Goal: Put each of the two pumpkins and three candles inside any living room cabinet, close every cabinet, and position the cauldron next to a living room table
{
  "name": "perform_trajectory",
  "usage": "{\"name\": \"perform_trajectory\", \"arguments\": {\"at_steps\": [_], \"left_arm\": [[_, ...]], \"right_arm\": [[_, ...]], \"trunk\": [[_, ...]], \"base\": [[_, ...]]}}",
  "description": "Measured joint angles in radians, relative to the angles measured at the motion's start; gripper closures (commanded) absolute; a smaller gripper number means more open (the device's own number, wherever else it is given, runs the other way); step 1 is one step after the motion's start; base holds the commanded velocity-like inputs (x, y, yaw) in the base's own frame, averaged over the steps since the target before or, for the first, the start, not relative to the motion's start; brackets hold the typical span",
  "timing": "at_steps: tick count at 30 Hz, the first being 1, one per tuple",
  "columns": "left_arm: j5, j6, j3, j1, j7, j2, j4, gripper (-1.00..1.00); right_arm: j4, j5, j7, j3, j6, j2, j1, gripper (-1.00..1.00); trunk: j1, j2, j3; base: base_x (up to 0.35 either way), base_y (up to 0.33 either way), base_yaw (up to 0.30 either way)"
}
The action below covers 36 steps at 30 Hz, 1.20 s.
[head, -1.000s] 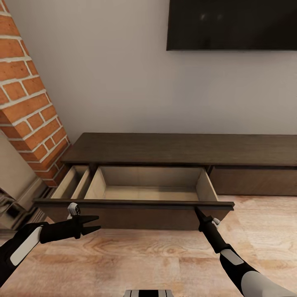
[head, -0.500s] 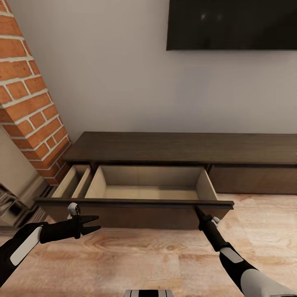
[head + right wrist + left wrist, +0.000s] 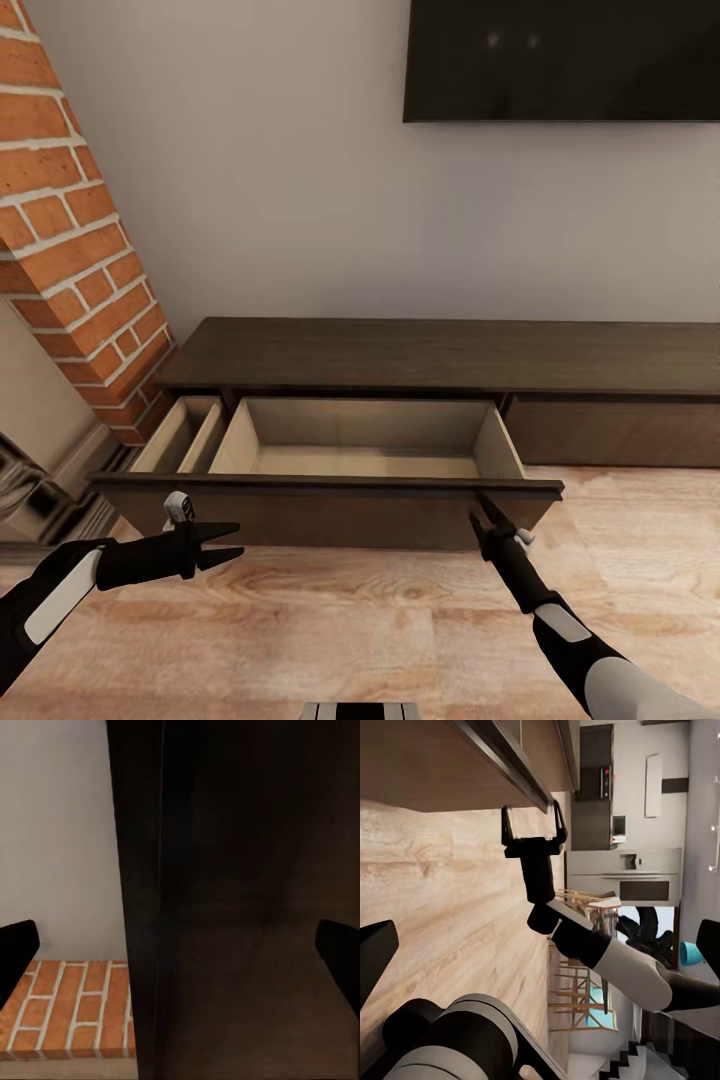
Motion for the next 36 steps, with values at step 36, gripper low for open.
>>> {"name": "perform_trajectory", "arguments": {"at_steps": [36], "left_arm": [[-0.001, 0.0, 0.002, 0.0, 0.0, -0.001, -0.001, -1.0]], "right_arm": [[-0.005, 0.004, -0.074, 0.004, 0.036, -0.017, 0.0, -1.0]], "trunk": [[0.0, 0.0, 0.0]], "base": [[-0.198, 0.004, 0.0]]}}
